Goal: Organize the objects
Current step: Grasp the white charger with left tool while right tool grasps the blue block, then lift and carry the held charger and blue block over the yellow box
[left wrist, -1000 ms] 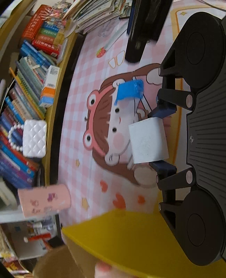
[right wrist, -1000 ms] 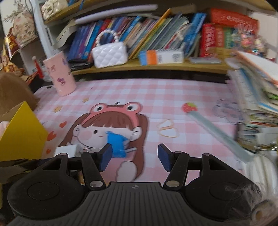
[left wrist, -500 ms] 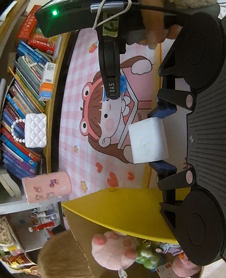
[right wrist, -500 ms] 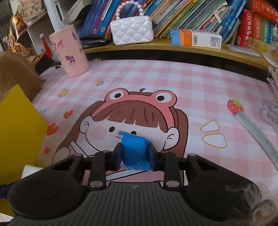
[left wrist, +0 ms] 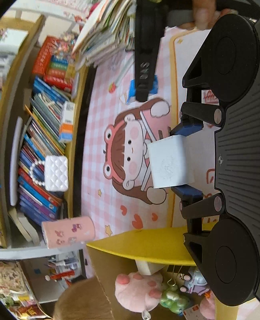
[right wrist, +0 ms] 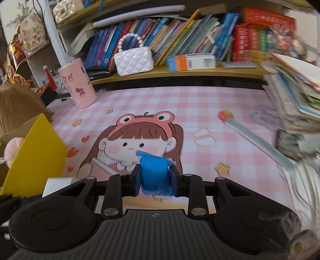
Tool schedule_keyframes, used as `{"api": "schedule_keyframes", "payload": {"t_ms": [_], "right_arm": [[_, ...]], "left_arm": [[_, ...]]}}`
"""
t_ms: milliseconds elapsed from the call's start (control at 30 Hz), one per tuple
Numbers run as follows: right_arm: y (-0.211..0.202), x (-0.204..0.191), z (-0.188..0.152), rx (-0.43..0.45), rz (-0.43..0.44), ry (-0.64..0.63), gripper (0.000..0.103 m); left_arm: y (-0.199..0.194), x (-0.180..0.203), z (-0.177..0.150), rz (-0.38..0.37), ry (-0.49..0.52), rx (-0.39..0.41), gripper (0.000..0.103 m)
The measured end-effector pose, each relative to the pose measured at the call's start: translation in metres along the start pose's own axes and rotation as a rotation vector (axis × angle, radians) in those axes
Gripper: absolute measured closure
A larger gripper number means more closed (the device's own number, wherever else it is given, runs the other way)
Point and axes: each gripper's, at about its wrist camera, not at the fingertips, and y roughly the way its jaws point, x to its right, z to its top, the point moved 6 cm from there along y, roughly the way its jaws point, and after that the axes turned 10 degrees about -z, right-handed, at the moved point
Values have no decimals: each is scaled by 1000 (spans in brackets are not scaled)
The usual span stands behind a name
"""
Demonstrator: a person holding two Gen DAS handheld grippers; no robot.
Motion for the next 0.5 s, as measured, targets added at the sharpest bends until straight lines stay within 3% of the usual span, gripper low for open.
{"api": "schedule_keyframes", "payload": {"t_ms": [300,500], "right_arm": [[-73,-8,-54,-20,-37,63,76],[-98,-30,-84,-34,-59,50,76]], "left_arm": [[-52,-4,-31,-102,6,18,53],[-79,-15,-49,-119,29,36,53]]}}
